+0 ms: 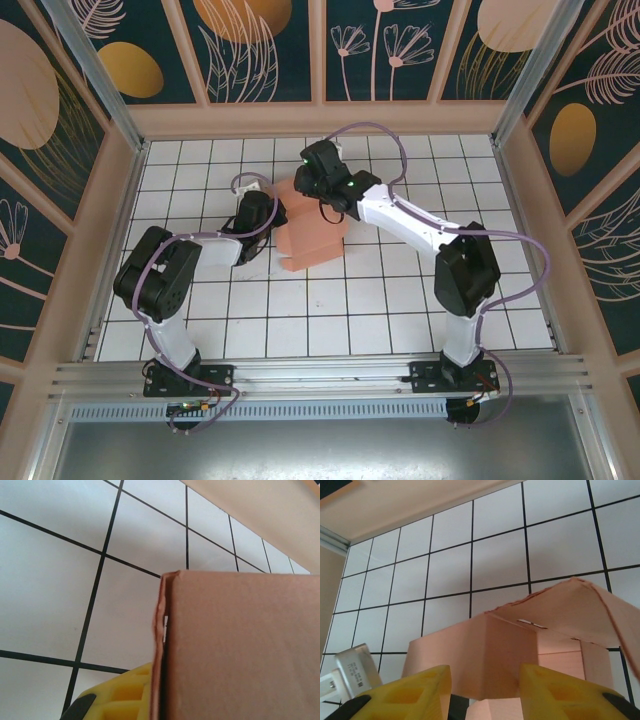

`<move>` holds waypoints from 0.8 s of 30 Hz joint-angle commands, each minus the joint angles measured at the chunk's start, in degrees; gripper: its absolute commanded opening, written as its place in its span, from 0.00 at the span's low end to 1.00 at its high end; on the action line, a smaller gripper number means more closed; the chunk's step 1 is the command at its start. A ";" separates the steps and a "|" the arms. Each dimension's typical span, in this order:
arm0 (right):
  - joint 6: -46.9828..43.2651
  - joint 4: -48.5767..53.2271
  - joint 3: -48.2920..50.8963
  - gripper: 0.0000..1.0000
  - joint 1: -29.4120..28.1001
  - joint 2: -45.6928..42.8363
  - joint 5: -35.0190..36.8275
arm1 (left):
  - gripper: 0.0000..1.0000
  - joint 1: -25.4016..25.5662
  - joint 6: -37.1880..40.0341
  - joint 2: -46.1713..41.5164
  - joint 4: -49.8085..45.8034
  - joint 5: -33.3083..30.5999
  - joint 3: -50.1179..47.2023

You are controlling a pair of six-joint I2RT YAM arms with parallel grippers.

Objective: Fold the paper box

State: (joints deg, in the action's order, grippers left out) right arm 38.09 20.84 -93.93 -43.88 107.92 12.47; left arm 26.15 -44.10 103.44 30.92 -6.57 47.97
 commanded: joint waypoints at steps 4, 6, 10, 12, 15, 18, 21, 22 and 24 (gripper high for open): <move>1.28 2.01 -3.16 0.25 -0.60 1.57 2.03 | 0.00 -0.19 1.11 -1.75 -0.15 -0.90 0.12; 1.26 1.80 -3.34 0.21 -0.47 1.46 2.04 | 0.00 -0.16 1.20 -1.75 -0.07 -0.91 0.14; 1.32 0.96 -3.53 0.11 -0.51 1.45 1.41 | 0.00 -0.14 1.21 -1.47 0.20 -0.64 0.21; 1.46 0.92 -3.63 0.04 -0.50 1.63 1.29 | 0.00 -0.14 1.25 -1.36 0.20 -0.47 0.29; 1.80 0.82 -3.64 0.03 -0.50 1.66 1.30 | 0.00 -0.16 1.29 -1.41 0.11 -0.55 0.34; 1.97 0.69 -3.59 0.26 -0.53 1.63 1.61 | 0.00 -0.14 1.22 -1.47 0.14 -0.64 0.29; 1.65 0.28 -3.54 0.16 -0.51 1.59 1.25 | 0.00 -0.20 1.12 -1.32 0.16 -0.49 0.29; 1.40 0.11 -3.52 0.05 -0.51 1.57 1.05 | 0.00 -0.20 1.03 -1.22 0.11 -0.33 0.38; 1.30 0.10 -3.50 0.01 -0.50 1.36 0.79 | 0.00 -0.19 0.79 -1.09 0.11 -0.10 0.39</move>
State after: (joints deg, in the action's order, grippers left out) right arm 39.75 21.06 -95.53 -44.05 108.90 12.21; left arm 26.15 -43.70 103.44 30.13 -6.52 47.97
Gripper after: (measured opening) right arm 0.047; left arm 0.074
